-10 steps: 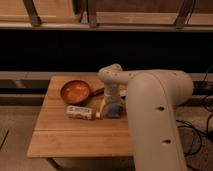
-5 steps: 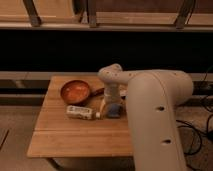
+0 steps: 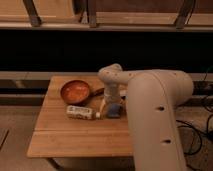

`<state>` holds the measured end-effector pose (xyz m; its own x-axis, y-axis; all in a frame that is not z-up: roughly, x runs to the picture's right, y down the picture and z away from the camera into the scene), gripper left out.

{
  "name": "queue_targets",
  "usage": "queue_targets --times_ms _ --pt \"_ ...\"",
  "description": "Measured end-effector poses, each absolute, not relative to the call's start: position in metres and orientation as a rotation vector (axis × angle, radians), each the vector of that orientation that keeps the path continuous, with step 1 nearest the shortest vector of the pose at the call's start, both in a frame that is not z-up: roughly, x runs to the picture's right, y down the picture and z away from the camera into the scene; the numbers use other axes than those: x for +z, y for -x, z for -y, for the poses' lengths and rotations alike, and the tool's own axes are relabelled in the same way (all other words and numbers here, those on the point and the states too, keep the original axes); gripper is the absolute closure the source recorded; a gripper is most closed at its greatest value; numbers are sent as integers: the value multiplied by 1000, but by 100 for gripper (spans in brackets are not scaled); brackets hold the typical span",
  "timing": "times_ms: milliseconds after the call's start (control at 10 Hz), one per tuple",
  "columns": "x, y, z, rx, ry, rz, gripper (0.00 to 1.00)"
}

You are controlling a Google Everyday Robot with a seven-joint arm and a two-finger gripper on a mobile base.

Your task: Place the eraser on the white sponge

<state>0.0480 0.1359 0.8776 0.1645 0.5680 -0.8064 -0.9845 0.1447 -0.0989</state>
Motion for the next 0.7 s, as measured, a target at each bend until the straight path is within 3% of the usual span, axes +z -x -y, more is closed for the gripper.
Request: queue_targets --times_ms 700 --pt "882 -37 -120 1228 726 -664 20"
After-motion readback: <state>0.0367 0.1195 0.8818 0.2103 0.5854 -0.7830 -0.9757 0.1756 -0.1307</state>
